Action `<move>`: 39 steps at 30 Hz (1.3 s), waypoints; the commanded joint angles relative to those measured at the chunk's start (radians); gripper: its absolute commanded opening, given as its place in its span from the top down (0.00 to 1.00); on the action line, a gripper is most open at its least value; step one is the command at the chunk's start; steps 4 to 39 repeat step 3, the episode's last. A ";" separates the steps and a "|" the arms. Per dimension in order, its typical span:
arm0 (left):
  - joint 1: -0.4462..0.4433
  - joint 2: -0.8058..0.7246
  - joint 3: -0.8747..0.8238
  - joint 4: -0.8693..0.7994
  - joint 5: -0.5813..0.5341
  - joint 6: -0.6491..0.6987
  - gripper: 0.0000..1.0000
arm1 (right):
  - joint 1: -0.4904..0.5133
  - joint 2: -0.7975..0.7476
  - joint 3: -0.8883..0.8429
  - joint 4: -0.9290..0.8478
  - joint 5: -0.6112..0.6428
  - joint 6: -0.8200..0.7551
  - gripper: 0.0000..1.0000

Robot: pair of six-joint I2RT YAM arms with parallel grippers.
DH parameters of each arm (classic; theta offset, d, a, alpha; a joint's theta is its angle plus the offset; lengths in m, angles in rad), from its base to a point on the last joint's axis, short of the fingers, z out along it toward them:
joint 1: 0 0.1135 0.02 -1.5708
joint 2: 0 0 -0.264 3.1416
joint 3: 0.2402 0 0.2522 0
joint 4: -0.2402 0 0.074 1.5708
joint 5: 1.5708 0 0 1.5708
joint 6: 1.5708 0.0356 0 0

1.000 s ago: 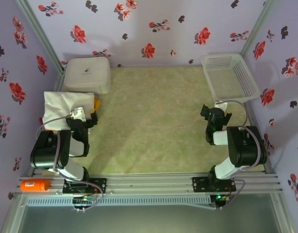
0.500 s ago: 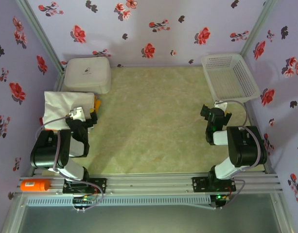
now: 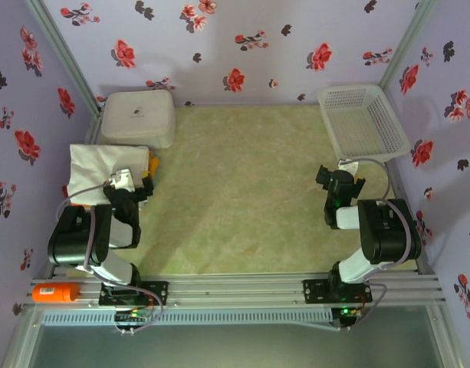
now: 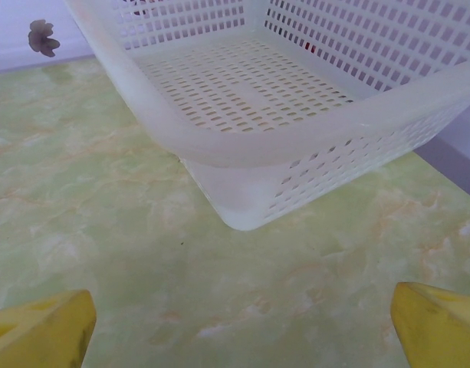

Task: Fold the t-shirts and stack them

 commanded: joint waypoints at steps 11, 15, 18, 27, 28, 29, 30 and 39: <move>0.008 0.010 -0.011 0.035 -0.021 -0.010 0.00 | 0.001 -0.006 -0.006 0.030 -0.008 0.012 0.01; 0.008 0.010 -0.011 0.035 -0.021 -0.010 0.00 | 0.001 -0.006 -0.006 0.030 -0.008 0.012 0.01; 0.008 0.010 -0.011 0.035 -0.021 -0.010 0.00 | 0.001 -0.006 -0.006 0.030 -0.008 0.012 0.01; 0.008 0.010 -0.011 0.035 -0.021 -0.010 0.00 | 0.001 -0.006 -0.006 0.030 -0.008 0.012 0.01; 0.008 0.010 -0.011 0.035 -0.021 -0.010 0.00 | 0.001 -0.006 -0.006 0.030 -0.008 0.012 0.01; 0.008 0.010 -0.011 0.035 -0.021 -0.010 0.00 | 0.001 -0.006 -0.006 0.030 -0.008 0.012 0.01; 0.008 0.010 -0.011 0.035 -0.021 -0.010 0.00 | 0.001 -0.006 -0.006 0.030 -0.008 0.012 0.01; 0.008 0.010 -0.011 0.035 -0.021 -0.010 0.00 | 0.001 -0.006 -0.006 0.030 -0.008 0.012 0.01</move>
